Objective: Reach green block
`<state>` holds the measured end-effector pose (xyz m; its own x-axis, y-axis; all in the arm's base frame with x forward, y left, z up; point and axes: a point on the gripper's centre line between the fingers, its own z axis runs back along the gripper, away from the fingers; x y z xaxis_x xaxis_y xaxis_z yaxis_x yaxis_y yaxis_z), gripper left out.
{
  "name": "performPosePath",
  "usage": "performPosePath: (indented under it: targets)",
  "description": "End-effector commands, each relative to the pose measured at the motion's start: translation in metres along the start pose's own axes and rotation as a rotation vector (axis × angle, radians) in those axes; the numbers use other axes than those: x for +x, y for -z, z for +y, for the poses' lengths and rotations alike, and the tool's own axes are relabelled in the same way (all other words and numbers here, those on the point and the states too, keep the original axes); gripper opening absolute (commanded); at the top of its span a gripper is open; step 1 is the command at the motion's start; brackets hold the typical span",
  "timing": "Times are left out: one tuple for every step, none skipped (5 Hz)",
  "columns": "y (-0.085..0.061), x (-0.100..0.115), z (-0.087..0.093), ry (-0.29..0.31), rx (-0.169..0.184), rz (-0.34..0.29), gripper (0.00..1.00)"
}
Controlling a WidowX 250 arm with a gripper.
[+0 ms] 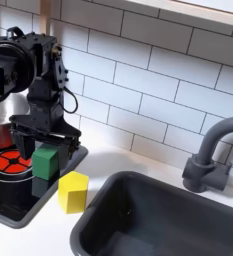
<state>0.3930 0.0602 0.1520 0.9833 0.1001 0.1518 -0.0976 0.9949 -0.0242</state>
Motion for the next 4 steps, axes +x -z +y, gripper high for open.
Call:
performPosePath:
  targets:
    - [0.0086, -0.0016, 0.0022, -0.001, 0.001, 0.023, 1.0]
    - [0.0124, -0.0036, 0.001, 0.003, -0.005, 0.039, 1.0]
    - [0.0126, -0.0053, -0.0032, 0.018, -0.009, 0.051, 1.0]
    - [0.0112, -0.0039, 0.0001, 0.01, -0.003, 0.043, 1.0]
